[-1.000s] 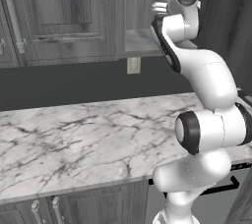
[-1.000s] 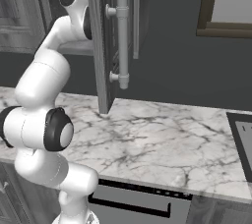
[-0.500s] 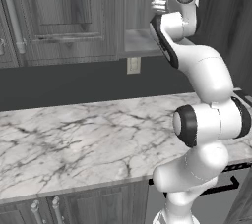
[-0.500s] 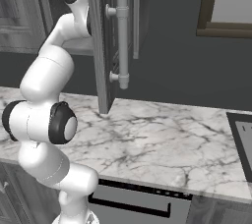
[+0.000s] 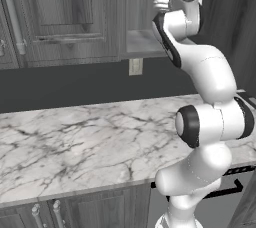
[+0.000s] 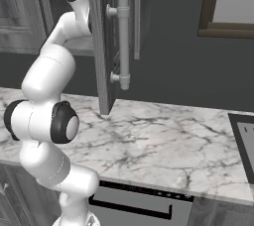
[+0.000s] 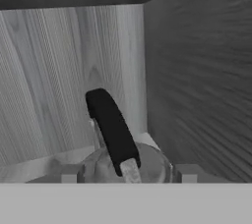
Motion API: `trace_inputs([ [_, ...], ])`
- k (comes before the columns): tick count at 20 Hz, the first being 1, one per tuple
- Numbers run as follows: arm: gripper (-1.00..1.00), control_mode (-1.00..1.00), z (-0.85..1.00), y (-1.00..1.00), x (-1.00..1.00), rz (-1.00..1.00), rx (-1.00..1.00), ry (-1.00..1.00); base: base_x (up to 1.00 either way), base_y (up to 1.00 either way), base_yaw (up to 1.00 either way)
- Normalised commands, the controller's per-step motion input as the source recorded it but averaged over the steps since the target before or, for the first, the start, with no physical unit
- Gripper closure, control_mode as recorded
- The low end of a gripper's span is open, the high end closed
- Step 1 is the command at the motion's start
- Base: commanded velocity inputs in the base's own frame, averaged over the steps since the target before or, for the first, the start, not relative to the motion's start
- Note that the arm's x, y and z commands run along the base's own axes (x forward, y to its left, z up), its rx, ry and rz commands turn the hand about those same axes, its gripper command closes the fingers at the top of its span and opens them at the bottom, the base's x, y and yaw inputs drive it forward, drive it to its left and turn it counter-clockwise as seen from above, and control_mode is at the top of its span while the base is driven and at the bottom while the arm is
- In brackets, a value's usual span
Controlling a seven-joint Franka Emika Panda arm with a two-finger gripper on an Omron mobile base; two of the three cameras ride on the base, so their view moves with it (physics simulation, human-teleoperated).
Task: Open the cabinet, pick the kettle from the cabinet, and place it in the sink.
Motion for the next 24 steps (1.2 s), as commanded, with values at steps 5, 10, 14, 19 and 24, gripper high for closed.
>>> trace_inputs([
  [5, 1.0, -1.0, -0.12, 0.0, 0.0, 0.0, 0.0, -0.01, 0.0, 0.0, 0.0],
  [10, 1.0, -1.0, -0.11, 0.0, 0.0, 0.0, 0.0, -0.04, 0.0, 0.0, 0.0],
  [14, 1.0, -1.0, -0.11, 0.01, 0.0, 0.0, 0.0, -0.08, 0.0, 0.0, 0.0],
  [19, 1.0, -1.0, -0.05, 0.05, -0.04, 0.0, 0.0, -0.14, 0.0, 0.0, 0.0],
  [24, 1.0, -1.0, 0.01, 0.02, -0.08, 0.0, 0.0, -0.1, 0.0, 0.0, 0.0],
])
